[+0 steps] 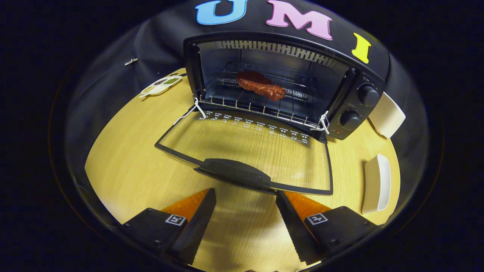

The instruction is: Open the toaster oven, put the food inside, and close the toaster oven door.

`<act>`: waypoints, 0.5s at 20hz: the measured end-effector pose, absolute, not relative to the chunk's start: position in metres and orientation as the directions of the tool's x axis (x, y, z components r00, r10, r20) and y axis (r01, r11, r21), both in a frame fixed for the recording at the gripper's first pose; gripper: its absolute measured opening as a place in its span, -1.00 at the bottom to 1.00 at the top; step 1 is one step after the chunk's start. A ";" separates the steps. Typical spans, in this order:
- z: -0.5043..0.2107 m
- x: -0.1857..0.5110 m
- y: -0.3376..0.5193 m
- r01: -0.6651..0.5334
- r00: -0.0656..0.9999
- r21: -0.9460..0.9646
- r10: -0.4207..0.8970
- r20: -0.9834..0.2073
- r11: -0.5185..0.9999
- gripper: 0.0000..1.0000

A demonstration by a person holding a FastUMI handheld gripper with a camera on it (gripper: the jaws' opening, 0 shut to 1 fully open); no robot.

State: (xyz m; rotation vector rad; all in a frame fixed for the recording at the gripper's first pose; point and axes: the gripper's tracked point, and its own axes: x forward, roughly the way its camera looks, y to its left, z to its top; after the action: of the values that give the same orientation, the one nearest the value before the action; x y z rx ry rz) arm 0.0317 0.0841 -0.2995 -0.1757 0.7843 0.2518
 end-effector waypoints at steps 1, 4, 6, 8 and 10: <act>-0.296 0.032 0.084 -0.288 0.683 -0.054 0.166 -0.711 0.956 0.98; -0.278 0.034 0.084 -0.272 0.708 -0.020 0.186 -0.681 0.962 0.98; -0.259 0.039 0.084 -0.263 0.731 -0.010 0.192 -0.655 0.965 0.97; -0.238 0.050 0.086 -0.254 0.753 -0.001 0.197 -0.627 0.967 0.98; -0.218 0.057 0.090 -0.259 0.770 0.007 0.211 -0.602 0.966 0.99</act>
State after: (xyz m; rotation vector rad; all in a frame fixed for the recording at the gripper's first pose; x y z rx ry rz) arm 0.0567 0.0903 -0.2185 -0.0773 0.6428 0.2547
